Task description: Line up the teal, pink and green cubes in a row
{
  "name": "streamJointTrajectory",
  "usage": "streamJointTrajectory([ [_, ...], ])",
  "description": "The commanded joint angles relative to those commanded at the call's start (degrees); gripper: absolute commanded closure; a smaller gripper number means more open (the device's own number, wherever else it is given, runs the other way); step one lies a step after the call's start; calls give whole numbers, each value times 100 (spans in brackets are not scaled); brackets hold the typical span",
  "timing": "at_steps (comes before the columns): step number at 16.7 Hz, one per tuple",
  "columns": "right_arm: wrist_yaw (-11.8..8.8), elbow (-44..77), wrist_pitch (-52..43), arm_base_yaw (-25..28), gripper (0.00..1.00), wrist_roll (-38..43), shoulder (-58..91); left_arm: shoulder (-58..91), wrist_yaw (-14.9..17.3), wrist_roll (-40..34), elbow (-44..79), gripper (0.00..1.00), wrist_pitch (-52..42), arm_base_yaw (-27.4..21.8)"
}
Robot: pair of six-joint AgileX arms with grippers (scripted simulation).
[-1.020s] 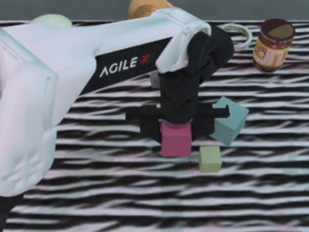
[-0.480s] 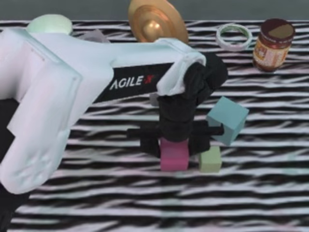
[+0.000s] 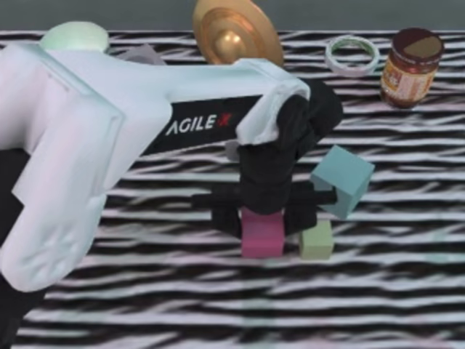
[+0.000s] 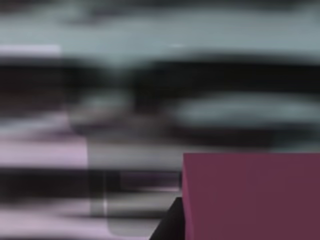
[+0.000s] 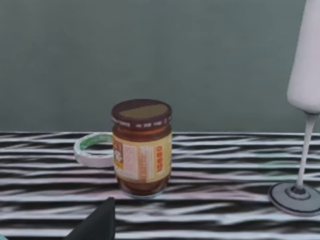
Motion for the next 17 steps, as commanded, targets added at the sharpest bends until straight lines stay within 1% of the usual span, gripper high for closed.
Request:
streamJointTrajectory([
  [6,0,0,0,0,0,0,0,0,0,0,0,2,0,0],
  [7,0,0,0,0,0,0,0,0,0,0,0,0,0,0],
  [17,0,0,0,0,0,0,0,-22,-1,-14,95,0,-101,21],
])
